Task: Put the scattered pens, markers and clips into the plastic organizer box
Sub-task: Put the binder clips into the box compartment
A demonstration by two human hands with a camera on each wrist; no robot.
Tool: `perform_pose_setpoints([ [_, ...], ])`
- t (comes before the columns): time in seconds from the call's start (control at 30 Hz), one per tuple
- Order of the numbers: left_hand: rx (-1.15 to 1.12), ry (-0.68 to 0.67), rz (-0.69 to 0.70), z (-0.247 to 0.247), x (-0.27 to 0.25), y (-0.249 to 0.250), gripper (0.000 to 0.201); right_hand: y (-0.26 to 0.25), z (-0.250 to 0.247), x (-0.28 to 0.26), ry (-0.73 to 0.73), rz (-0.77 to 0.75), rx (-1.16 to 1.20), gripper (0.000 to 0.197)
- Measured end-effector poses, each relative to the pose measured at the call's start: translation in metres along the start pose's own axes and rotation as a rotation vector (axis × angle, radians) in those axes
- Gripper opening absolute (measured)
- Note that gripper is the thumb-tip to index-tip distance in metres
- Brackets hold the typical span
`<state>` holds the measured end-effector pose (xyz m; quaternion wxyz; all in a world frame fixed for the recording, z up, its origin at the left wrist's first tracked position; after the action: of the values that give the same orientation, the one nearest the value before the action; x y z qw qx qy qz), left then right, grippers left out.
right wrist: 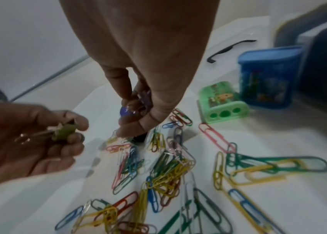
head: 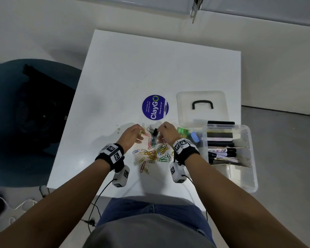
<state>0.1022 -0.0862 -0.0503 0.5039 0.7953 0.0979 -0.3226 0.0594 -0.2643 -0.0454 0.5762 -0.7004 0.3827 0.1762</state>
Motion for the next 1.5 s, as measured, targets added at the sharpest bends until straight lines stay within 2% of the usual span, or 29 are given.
perform_pose_setpoints([
  [0.07, 0.045, 0.094, -0.024, 0.000, 0.008, 0.008, 0.025, -0.004, 0.010, 0.002, 0.057, -0.119, -0.210, 0.012],
  [0.17, 0.298, 0.196, 0.025, 0.005, 0.021, 0.016, 0.021, -0.003, 0.021, 0.009, 0.102, -0.285, -0.583, 0.033],
  [0.23, 0.495, 0.253, 0.071, 0.010, 0.030, 0.015, 0.022, 0.001, 0.025, 0.014, 0.081, -0.304, -0.748, 0.038],
  [0.33, 0.616, 0.271, 0.083, 0.017, 0.035, 0.011, 0.029, 0.005, 0.028, 0.015, 0.084, -0.294, -0.833, 0.030],
  [0.4, 0.690, 0.266, 0.097, 0.020, 0.036, 0.011, 0.036, 0.008, 0.026, 0.014, 0.090, -0.285, -0.837, 0.033],
  [0.5, 0.772, 0.255, 0.136, 0.023, 0.037, 0.010, 0.033, 0.016, 0.017, 0.012, 0.090, -0.227, -0.788, 0.052],
  [0.6, 0.780, 0.232, 0.101, 0.021, 0.036, 0.006, 0.036, 0.027, 0.007, 0.006, 0.060, -0.153, -0.751, 0.062],
  [0.8, 0.801, 0.183, 0.095, 0.023, 0.021, -0.002, 0.043, 0.036, 0.001, -0.027, 0.006, -0.128, -0.786, 0.044],
  [0.93, 0.669, 0.173, 0.196, 0.035, -0.008, 0.017, 0.028, 0.014, -0.017, -0.060, 0.050, -0.179, -0.607, 0.043],
  [0.97, 0.624, 0.149, 0.222, 0.040, -0.019, 0.025, 0.024, 0.008, -0.027, -0.071, 0.071, -0.210, -0.563, 0.040],
  [1.07, 0.500, 0.044, 0.284, 0.063, -0.057, 0.053, 0.020, 0.005, -0.064, -0.104, 0.135, -0.283, -0.433, 0.013],
  [1.13, 0.470, -0.034, 0.343, 0.085, -0.084, 0.072, 0.019, 0.010, -0.095, -0.124, 0.191, -0.337, -0.427, 0.007],
  [1.23, 0.439, -0.173, 0.412, 0.122, -0.118, 0.089, 0.014, 0.029, -0.142, -0.150, 0.286, -0.334, -0.425, 0.013],
  [1.33, 0.472, -0.331, 0.431, 0.161, -0.140, 0.090, 0.012, 0.059, -0.174, -0.163, 0.344, -0.224, -0.348, 0.018],
  [1.4, 0.552, -0.381, 0.450, 0.182, -0.149, 0.088, 0.016, 0.074, -0.180, -0.167, 0.325, -0.160, -0.310, 0.017],
  [1.5, 0.654, -0.391, 0.454, 0.197, -0.156, 0.090, 0.028, 0.086, -0.180, -0.170, 0.289, -0.164, -0.390, 0.020],
])
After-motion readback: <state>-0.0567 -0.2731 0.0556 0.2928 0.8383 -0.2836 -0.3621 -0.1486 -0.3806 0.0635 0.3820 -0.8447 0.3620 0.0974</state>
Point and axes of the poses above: each hand's wrist, its own x-axis towards the middle knuckle, its own z-axis out of the palm, y = z × x, the point moved 1 cm from there along x, towards the middle knuckle, and after that the axes turned 11 degrees about y, right-handed, at the moved point
